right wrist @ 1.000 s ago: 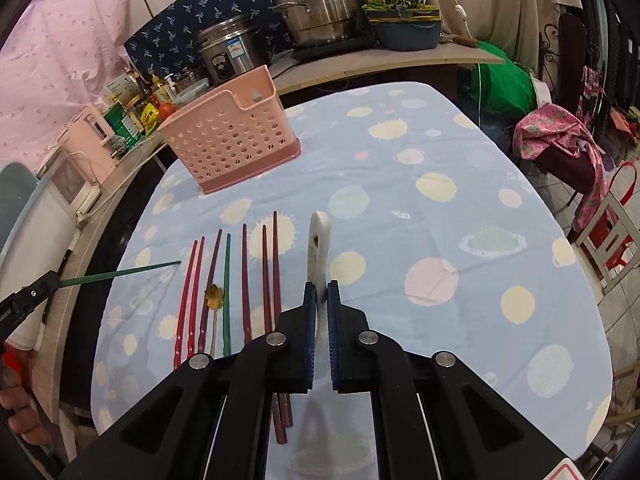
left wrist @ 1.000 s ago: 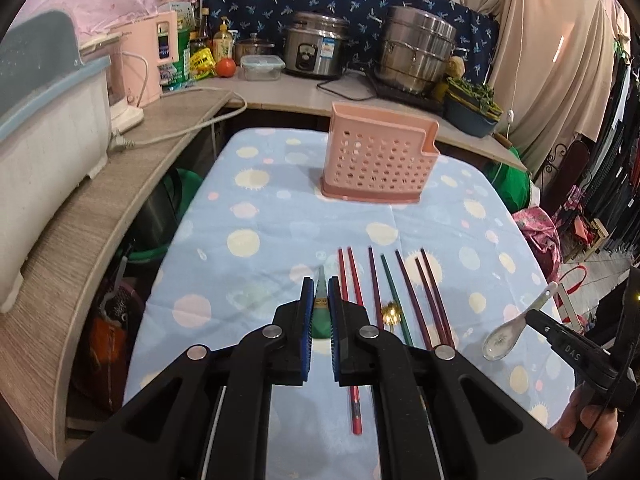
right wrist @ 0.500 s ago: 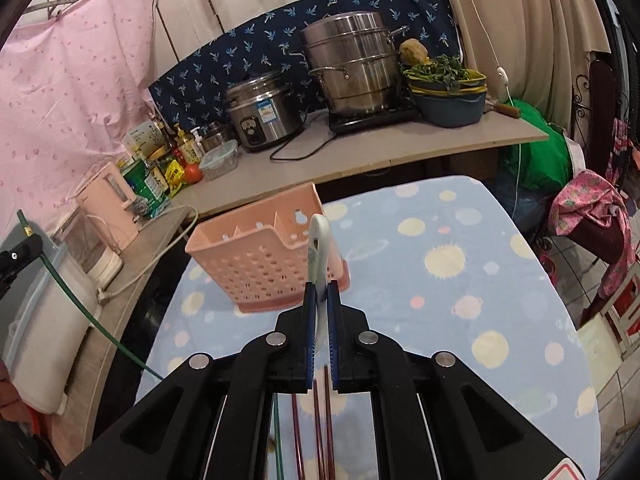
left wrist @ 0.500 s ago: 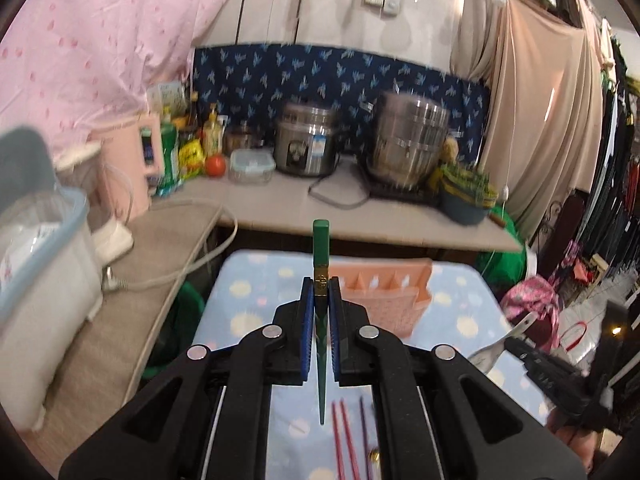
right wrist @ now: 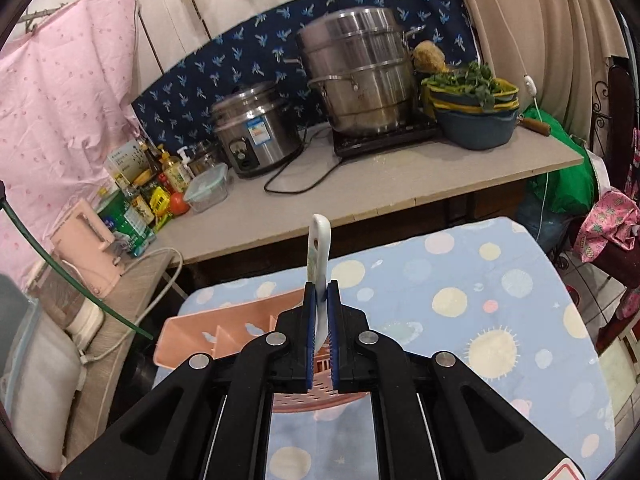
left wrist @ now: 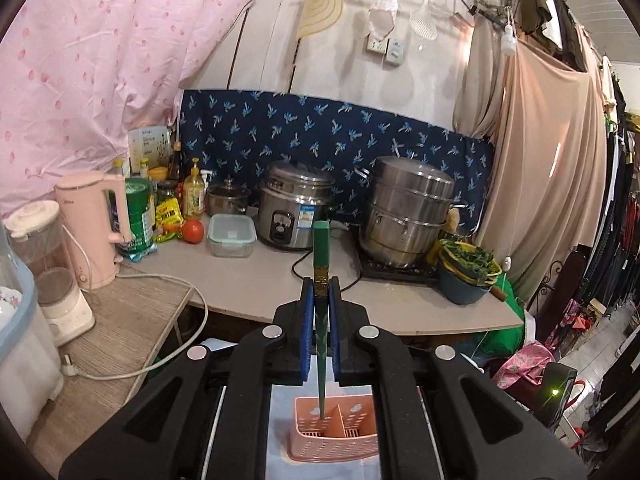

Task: Organize utensils
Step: 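Lower the spoon into the pink basket with the right tool while the left tool releases the chopstick there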

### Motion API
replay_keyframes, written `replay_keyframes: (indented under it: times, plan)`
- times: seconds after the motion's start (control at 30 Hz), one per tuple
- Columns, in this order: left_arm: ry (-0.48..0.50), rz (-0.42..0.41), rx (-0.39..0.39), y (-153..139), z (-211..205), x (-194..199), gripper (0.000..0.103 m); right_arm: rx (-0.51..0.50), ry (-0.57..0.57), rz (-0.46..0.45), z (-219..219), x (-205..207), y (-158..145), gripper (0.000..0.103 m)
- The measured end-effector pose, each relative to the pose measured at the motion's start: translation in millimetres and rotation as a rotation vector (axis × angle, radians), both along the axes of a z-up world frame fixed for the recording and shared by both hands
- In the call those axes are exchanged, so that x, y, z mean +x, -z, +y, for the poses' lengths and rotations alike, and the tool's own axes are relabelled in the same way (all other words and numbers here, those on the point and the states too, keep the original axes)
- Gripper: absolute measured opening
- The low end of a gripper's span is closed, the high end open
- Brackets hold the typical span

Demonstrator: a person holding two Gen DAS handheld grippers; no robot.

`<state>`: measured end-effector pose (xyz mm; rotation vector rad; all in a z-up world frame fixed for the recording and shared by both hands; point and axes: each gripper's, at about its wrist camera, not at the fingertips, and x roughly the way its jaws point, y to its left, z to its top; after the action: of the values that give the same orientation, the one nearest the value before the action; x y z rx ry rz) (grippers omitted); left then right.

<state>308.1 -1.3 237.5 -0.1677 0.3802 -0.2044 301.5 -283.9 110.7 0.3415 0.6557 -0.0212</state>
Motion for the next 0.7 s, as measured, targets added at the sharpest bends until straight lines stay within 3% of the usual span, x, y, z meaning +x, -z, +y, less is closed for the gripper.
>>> replay_keyframes:
  times: [0.23,0.43,0.5,0.57,0.7]
  plan:
    - [0.016,0.105,-0.007,56,-4,28,0.007,0.001,-0.008,0.066,4,19,35,0.006]
    - [0.004,0.139,-0.019,76,-2,38,0.008,-0.009,-0.009,0.077,7,20,48,0.008]
    - [-0.008,0.142,-0.019,79,1,37,0.015,-0.023,-0.004,0.065,7,15,45,0.009]
    - [-0.022,0.145,-0.017,81,5,32,0.033,-0.027,-0.003,0.057,8,9,42,0.009]
    - [-0.032,0.147,-0.020,81,13,15,0.041,-0.012,-0.014,0.043,7,-16,33,0.009]
